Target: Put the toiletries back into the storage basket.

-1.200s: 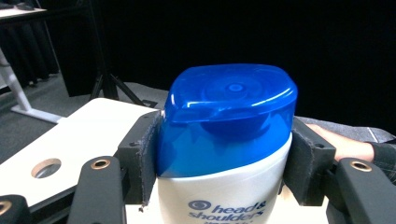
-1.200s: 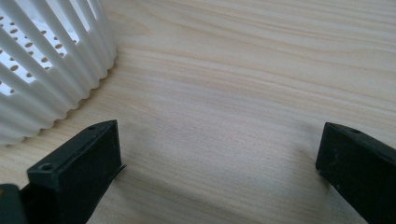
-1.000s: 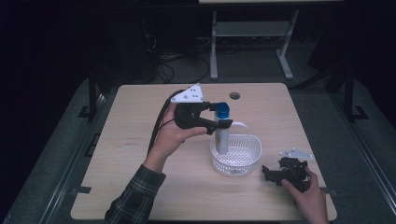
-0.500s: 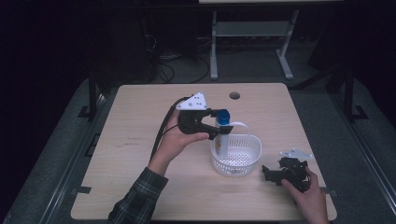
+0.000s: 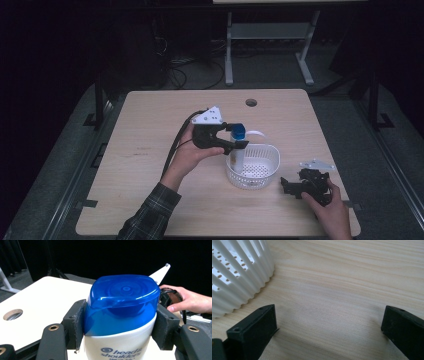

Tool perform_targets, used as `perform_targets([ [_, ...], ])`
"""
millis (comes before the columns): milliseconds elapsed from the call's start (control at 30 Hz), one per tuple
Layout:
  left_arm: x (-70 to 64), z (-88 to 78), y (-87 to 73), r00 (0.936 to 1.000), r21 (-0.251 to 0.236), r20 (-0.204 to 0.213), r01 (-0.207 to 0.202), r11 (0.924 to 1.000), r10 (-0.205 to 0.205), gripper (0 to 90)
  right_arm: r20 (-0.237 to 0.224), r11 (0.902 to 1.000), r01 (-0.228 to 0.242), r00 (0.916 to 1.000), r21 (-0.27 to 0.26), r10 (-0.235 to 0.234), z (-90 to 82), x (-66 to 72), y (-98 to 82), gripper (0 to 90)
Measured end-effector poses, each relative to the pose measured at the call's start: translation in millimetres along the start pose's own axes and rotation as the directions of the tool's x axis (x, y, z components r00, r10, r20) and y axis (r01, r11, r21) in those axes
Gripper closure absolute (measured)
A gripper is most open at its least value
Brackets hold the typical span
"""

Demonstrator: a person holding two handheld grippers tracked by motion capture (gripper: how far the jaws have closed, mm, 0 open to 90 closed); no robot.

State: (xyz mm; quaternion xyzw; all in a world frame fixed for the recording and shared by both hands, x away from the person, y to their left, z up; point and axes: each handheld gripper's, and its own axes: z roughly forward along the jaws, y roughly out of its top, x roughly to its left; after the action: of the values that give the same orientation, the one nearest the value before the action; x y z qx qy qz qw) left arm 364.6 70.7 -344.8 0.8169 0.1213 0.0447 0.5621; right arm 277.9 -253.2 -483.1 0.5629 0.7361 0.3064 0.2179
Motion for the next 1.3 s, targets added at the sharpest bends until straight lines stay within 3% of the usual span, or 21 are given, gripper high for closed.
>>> perform_targets([
  [567, 0.9, 11.1, -27.0, 0.9997, 0.033, -0.003, 0.023, 0.9992, -0.023, 35.9, 0.001, 1.0, 0.0, 1.0, -0.001, 0.0, 0.1, 0.0, 0.0, 0.0],
  [1300, 0.4, 15.4, -41.5, 0.9999, 0.045, -0.006, 0.011, 0.9989, -0.011, 35.6, 0.001, 1.0, 0.0, 1.0, 0.0, 0.0, 0.1, 0.0, 0.0, 0.0],
])
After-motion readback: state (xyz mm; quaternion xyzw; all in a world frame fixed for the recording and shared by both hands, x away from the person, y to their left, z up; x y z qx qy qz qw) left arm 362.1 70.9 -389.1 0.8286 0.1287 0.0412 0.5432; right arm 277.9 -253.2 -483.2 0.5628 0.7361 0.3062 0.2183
